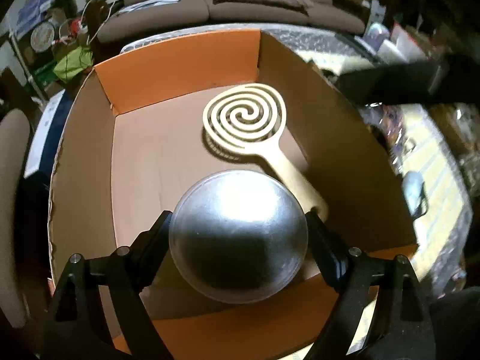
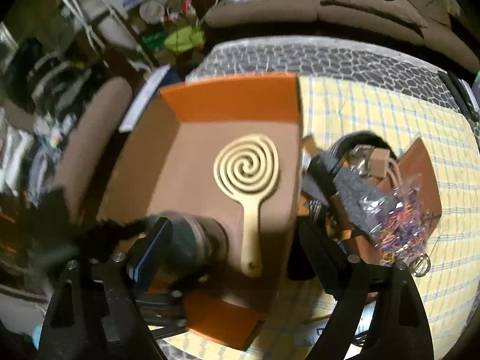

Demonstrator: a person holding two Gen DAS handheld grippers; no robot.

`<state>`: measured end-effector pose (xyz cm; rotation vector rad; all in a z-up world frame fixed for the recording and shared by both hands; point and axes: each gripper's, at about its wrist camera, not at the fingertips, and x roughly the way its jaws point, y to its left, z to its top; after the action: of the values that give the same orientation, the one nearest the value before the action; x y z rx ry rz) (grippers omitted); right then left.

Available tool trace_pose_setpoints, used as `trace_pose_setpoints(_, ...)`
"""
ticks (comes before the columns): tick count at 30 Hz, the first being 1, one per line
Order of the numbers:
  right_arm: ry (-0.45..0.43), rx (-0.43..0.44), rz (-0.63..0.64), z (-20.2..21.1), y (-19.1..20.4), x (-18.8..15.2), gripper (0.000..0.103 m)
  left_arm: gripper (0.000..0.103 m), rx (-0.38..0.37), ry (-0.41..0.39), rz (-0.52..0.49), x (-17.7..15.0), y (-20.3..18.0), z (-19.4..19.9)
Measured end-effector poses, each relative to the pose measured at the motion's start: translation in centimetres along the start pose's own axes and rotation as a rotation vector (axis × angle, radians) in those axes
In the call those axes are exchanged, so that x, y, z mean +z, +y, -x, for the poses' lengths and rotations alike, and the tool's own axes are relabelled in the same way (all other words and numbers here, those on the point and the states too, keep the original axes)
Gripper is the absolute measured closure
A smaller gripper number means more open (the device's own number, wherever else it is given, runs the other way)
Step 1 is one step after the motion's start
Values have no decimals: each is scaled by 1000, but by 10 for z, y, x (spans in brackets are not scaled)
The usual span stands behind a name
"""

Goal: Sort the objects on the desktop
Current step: 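Lower the hairbrush into the cardboard box with the right tool while the left tool lowers the container in, then move the left tool back toward the white Befe spray can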

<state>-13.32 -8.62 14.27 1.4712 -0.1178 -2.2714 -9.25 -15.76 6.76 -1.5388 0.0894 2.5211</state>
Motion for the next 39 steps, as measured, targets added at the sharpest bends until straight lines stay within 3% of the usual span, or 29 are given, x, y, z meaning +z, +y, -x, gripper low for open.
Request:
trace_pose_setpoints(5,-66,11,-54,23,-15,5,14,18,-14,17,-17,1,-13,-6)
trace_pose_setpoints(11,-63,8,-85,26,-28,3,14,17,-29,19,-21,2,-17,-1)
trace_pose_setpoints(16,-70,-2,-98,32,-42,3,14,3,-38,-59,19,8,-11,24)
trace_pose_setpoints(23,-101,-18,-157,46,-74,2,10,2,-118,-165,142,16,5,48)
trace_pose_setpoints(27,-106,-32,-190,52,-93,-2,8,2,-144,-195,154,24,-1,54)
trace_pose_setpoints(34,-103,-104,-222,62,-127,-14,7,2,-200,-212,83,34,-42,57)
trace_pose_setpoints(39,-105,-142,-254,75,-153,-27,7,2,-237,-242,-75,35,-92,65)
